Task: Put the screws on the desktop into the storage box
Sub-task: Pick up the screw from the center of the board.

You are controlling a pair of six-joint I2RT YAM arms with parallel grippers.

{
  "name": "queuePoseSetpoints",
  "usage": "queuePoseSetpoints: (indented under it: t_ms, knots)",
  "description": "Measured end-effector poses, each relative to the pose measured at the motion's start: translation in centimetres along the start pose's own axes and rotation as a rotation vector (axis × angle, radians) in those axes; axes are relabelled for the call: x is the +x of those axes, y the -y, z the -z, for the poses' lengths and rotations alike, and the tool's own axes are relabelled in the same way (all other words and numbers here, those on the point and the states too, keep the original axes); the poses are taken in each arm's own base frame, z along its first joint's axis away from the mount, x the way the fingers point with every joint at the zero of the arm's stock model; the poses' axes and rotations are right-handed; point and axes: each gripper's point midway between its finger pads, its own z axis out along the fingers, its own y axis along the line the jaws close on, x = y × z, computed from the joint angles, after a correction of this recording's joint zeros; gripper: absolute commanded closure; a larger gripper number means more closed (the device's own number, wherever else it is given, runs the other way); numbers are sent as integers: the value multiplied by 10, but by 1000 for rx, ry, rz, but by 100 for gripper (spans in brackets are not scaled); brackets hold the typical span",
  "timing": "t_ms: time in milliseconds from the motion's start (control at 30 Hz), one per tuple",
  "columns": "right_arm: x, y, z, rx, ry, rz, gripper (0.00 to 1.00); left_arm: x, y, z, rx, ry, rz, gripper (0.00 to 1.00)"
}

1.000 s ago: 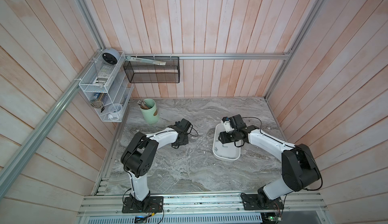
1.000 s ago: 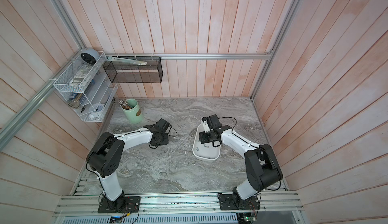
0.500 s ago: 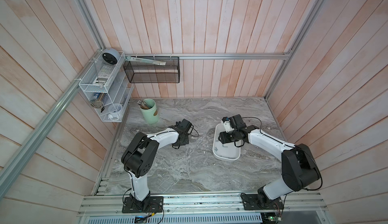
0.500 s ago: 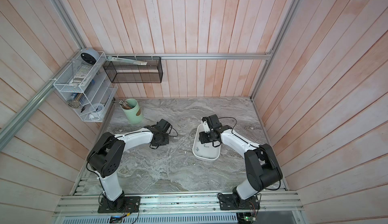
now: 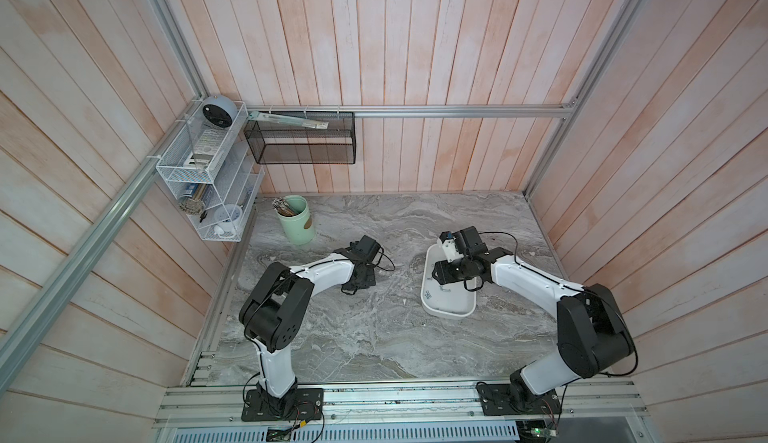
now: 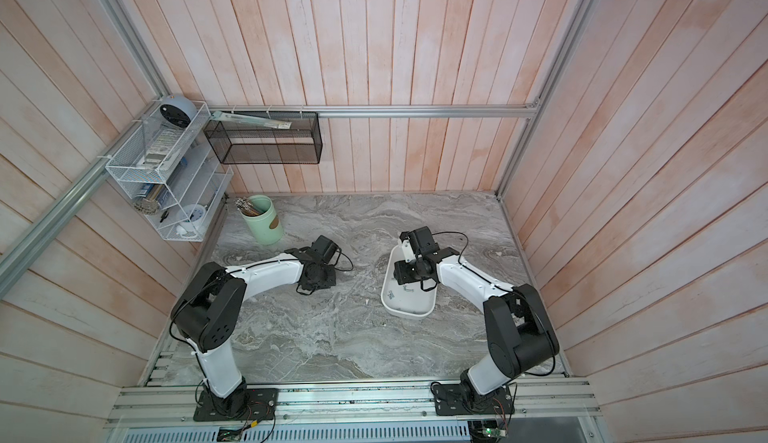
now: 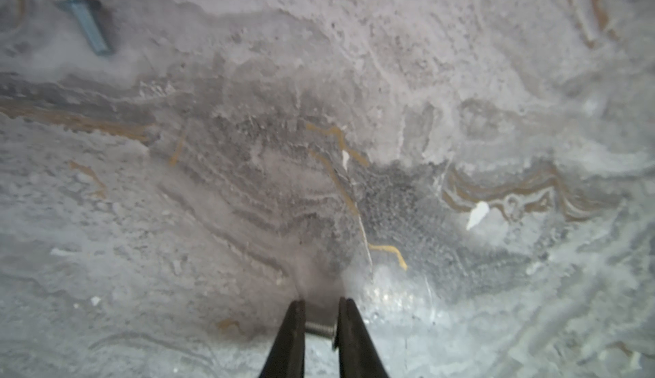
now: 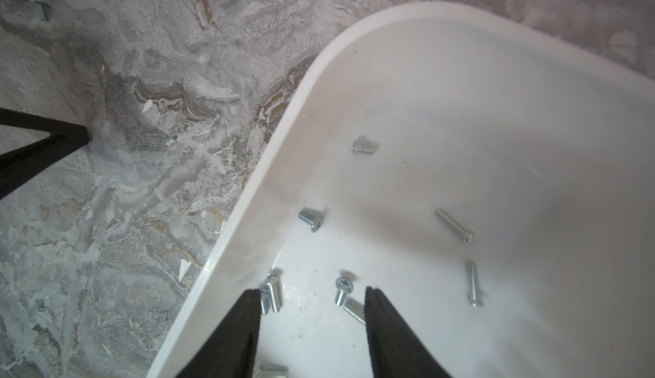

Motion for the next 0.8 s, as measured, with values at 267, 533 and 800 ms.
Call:
queuePoseSetpoints:
  t_ms: [267, 533, 800]
  knots:
    - [-2, 1, 4, 9, 5, -2, 46, 12, 20, 20, 67, -60, -12, 88]
    - [-36, 23, 48, 18, 165, -107, 47, -8, 77, 69, 203, 15, -47, 86]
    - [-44, 103, 100, 118, 426, -401, 44, 1, 177, 119, 380, 61, -170, 86]
